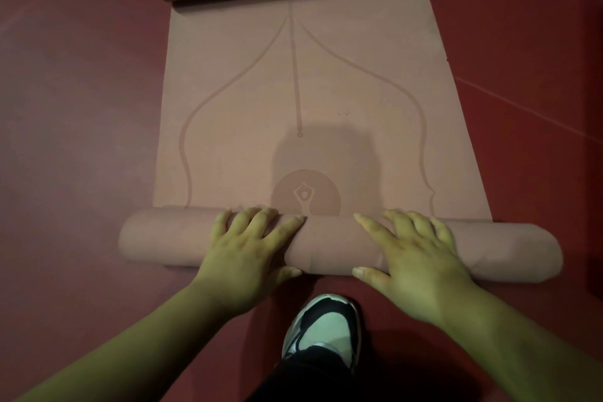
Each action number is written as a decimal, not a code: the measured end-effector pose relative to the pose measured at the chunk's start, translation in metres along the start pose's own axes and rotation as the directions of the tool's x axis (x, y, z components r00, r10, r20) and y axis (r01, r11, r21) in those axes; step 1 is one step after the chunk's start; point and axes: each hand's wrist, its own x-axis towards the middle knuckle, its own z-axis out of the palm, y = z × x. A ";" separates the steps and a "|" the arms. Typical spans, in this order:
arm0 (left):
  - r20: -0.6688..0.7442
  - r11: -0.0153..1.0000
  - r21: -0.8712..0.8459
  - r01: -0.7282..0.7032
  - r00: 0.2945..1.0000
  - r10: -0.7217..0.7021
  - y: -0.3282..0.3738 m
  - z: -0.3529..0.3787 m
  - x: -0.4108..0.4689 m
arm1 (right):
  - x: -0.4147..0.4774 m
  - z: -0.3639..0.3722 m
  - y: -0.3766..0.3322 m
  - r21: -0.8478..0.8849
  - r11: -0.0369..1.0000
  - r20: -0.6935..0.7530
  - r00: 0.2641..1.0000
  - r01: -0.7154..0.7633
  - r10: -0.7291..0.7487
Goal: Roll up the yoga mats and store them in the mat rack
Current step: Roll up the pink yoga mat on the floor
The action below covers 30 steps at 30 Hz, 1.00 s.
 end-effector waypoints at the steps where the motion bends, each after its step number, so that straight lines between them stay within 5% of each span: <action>1: 0.012 1.000 -0.005 -0.001 1.000 0.001 -0.002 -0.002 0.003 | -0.001 0.001 -0.001 0.018 1.000 -0.003 1.000 -0.004 0.004; 6: 0.069 1.000 -0.014 -0.004 0.998 0.005 -0.011 -0.007 0.018 | 0.001 0.009 -0.005 0.028 0.999 -0.119 0.993 -0.020 0.023; 14: -0.078 1.000 0.029 0.002 0.997 0.001 -0.002 0.002 0.003 | 0.014 -0.007 0.002 -0.019 1.000 -0.018 1.000 0.002 -0.002; 24: -0.017 1.000 -0.003 -0.011 1.000 0.011 -0.017 -0.006 0.025 | 0.020 0.001 0.002 -0.039 0.999 -0.127 0.992 -0.008 0.003; 30: -0.091 1.000 0.027 -0.013 0.996 0.016 -0.013 -0.001 0.013 | 0.025 -0.012 0.007 -0.026 1.000 -0.050 0.999 0.012 -0.013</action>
